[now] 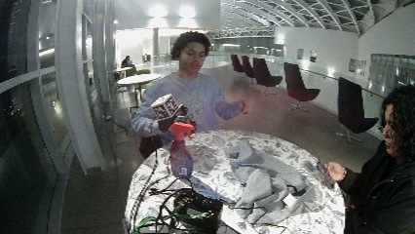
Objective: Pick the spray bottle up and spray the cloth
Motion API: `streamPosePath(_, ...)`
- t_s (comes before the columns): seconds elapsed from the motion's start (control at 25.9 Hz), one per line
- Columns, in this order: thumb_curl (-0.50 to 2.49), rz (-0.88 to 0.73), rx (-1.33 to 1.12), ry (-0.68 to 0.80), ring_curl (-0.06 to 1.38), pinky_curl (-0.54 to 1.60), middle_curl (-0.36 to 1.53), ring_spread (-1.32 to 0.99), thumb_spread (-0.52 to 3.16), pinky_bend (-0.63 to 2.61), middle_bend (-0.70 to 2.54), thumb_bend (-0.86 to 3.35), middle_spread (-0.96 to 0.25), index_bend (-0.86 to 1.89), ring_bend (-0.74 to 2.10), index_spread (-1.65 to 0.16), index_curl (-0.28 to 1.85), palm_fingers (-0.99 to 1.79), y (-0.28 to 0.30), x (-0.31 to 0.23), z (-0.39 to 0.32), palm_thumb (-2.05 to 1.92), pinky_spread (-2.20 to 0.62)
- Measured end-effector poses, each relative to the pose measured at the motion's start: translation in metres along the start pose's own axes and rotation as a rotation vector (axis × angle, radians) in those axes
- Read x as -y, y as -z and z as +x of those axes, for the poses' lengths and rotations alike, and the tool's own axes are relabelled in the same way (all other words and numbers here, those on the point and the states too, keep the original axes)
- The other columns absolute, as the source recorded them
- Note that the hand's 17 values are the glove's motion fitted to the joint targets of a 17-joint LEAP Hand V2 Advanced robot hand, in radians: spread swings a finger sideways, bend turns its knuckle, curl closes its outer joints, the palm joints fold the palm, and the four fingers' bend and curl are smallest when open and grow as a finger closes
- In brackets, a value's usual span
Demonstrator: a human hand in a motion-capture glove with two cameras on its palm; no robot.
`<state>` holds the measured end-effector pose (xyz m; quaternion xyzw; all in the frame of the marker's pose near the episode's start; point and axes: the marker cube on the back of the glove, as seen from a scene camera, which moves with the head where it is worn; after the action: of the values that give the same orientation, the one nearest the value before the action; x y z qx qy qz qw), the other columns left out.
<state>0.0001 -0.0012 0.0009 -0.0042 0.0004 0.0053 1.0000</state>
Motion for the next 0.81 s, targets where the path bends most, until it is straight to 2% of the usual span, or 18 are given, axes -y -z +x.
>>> streamPosePath(0.35, 0.19, -0.078, -0.015, -0.038, 0.25, 0.20, 0.20, -0.01, 0.81, 0.32, 0.29, 0.37, -0.04, 0.13, 0.45, -0.25, 0.19, 0.83, -0.004, 0.011, 0.001, 0.60, 0.13)
streamPosePath(0.81, 0.23, -0.036, 0.079, -0.125, 0.28, 0.27, 0.28, 0.01, 1.06, 0.37, 0.30, 0.26, -0.04, 0.07, 0.41, -0.33, 0.19, 0.68, 0.010, 0.003, 0.027, 0.57, 0.17)
